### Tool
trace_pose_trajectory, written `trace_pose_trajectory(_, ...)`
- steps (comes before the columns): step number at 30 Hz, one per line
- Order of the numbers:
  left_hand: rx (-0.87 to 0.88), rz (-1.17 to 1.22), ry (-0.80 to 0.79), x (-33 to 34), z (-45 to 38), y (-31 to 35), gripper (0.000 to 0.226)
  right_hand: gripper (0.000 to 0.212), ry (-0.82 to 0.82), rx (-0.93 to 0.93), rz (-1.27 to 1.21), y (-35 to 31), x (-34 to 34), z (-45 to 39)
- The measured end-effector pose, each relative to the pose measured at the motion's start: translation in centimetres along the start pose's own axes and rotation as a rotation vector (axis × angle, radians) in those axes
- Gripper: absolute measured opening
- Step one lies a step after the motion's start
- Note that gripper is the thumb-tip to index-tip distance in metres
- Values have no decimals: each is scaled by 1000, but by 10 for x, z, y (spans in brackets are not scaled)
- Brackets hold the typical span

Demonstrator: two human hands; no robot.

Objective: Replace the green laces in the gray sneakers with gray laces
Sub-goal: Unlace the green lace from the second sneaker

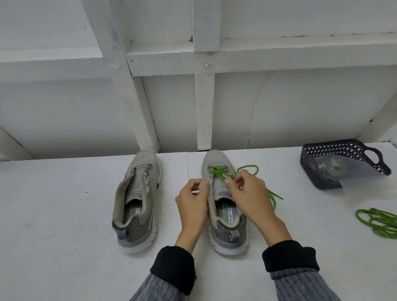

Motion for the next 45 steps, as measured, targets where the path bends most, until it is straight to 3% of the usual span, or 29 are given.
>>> trace_pose_trajectory(8,91,-193,-64,-11,-4,9,7,29,183,187,-346,2,6,8)
trace_pose_trajectory(11,343,-592,-114,-8,-3,15,20,30,219,213,-398,5,17,11)
trace_pose_trajectory(13,514,-714,-222,-2,-9,20,28,31,245,224,-412,6,20,12)
trace_pose_trajectory(15,577,-814,-344,6,-17,25,33,31,261,216,-409,6,22,12)
trace_pose_trajectory(20,550,-917,-409,21,-29,25,26,30,283,194,-398,7,23,14)
trace_pose_trajectory(22,488,-717,-364,19,-30,22,16,30,295,198,-414,7,24,14)
trace_pose_trajectory(24,325,-361,-284,14,-26,19,10,29,300,203,-421,6,23,15)
trace_pose_trajectory(27,41,54,-34,6,-18,17,8,28,297,221,-408,4,22,17)
trace_pose_trajectory(29,79,-48,-11,3,-18,16,8,28,294,226,-391,4,22,17)
trace_pose_trajectory(32,395,-456,-152,6,-20,24,24,29,294,207,-371,3,22,18)
trace_pose_trajectory(35,636,-863,-228,18,-25,28,24,30,297,197,-376,2,22,18)
trace_pose_trajectory(41,413,-851,-337,23,-28,24,25,30,301,192,-405,3,24,17)
trace_pose_trajectory(45,398,-826,-377,21,-25,25,19,30,305,192,-405,3,24,17)
Point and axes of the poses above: each hand's wrist, its own z-axis away from the middle knuckle, its own x-axis out of the palm, y = z × x, the point moved 1 cm from there along -z, towards the middle knuckle, and after that the axes turned 3 degrees about x, right-handed, at the moved point
